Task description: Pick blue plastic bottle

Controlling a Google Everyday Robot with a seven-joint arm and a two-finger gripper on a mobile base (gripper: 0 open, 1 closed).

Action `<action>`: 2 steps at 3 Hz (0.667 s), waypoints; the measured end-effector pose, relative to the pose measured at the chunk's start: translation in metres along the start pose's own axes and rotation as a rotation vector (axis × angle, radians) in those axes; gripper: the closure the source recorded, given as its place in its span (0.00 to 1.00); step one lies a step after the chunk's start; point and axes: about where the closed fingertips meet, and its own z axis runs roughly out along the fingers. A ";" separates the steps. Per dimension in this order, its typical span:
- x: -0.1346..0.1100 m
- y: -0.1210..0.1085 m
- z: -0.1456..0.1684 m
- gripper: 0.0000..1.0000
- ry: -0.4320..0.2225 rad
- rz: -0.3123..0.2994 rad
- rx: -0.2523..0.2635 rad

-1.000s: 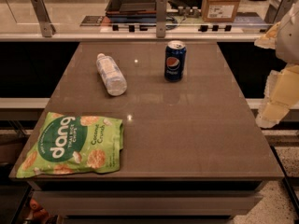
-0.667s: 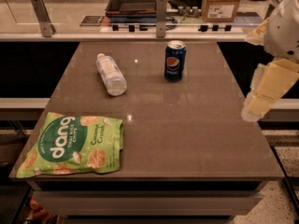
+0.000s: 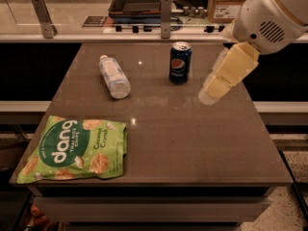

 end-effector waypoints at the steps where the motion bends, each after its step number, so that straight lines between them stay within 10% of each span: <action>1: -0.030 -0.003 0.018 0.00 -0.074 0.104 -0.012; 2: -0.059 -0.014 0.030 0.00 -0.092 0.214 0.021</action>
Offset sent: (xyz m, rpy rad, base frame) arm 0.0734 0.0757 0.0056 0.1809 0.0678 -0.3599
